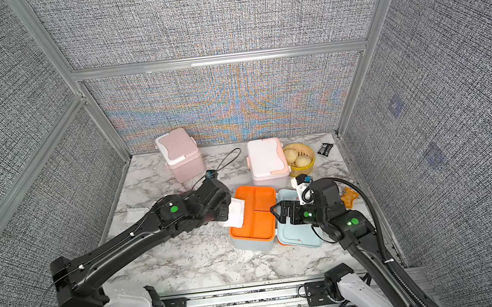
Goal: Open first aid kits and take out gauze
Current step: Pick up the gauze from the first aid kit, then place the gauze at the center of the board.
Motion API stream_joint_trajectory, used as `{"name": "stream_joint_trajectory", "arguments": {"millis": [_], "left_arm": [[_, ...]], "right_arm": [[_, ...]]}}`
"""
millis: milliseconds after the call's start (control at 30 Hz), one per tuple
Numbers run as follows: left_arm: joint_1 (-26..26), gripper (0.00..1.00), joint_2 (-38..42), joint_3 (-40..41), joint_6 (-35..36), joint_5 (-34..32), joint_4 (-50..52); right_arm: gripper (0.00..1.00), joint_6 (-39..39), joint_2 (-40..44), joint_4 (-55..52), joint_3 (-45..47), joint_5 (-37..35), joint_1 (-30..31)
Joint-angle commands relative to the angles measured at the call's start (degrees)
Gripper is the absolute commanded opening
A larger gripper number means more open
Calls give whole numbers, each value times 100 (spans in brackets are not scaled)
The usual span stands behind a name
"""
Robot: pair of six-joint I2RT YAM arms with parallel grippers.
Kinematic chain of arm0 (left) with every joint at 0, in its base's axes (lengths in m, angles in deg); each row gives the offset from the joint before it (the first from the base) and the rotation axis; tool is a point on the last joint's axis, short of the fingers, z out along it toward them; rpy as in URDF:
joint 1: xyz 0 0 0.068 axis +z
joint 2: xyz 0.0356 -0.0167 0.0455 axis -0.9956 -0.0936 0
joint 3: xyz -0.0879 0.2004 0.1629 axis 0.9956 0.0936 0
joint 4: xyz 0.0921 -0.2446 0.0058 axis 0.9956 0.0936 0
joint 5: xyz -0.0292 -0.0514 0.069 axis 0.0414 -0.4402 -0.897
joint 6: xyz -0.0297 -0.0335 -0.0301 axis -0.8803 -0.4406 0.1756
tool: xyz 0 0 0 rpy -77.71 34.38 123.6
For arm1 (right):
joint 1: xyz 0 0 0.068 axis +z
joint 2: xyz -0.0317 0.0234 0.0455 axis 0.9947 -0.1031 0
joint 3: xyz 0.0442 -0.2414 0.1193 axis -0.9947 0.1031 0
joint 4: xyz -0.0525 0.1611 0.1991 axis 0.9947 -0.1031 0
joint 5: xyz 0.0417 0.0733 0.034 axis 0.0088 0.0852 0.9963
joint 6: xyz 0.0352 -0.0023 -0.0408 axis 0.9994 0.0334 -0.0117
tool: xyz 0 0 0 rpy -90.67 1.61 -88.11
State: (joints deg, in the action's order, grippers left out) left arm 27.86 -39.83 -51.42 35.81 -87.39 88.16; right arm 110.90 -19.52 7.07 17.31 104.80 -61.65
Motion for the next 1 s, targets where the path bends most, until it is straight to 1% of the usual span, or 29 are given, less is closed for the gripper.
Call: {"name": "stream_joint_trajectory", "arguments": {"millis": [0, 100, 200, 233, 333, 433, 633, 700, 833, 967], "left_arm": [[385, 0, 673, 622, -506, -501, -472], [928, 0, 1380, 1353, -989, -652, -571], [1410, 0, 1864, 1925, -1734, -967, -384], [1546, 0, 1956, 2073, -2092, -1117, -252], [1974, 0, 1994, 2362, -3217, -1323, 212], [2355, 0, 1856, 2615, -4119, -1288, 373], [2929, 0, 1652, 3480, -5395, -811, -486], [3022, 0, 1596, 3745, -5760, -728, -835], [3252, 0, 1460, 4028, -6184, -672, -1249], [3570, 0, 1346, 4173, -6309, -664, -1404]], "right_arm": [[99, -240, -272, 28, -254, -168, 504], [99, -323, -605, -50, -503, -595, 1059], [99, -321, -860, -10, -643, -767, 1423], [99, -320, -918, 10, -677, -810, 1499], [99, -312, -1072, 22, -760, -909, 1667], [99, -316, -1163, 15, -797, -965, 1730], [99, -312, -1232, -33, -825, -1017, 1765], [99, -320, -1234, -50, -810, -1040, 1765], [99, -340, -1248, -49, -767, -1061, 1773], [99, -386, -1304, -60, -789, -1057, 1773]]}}
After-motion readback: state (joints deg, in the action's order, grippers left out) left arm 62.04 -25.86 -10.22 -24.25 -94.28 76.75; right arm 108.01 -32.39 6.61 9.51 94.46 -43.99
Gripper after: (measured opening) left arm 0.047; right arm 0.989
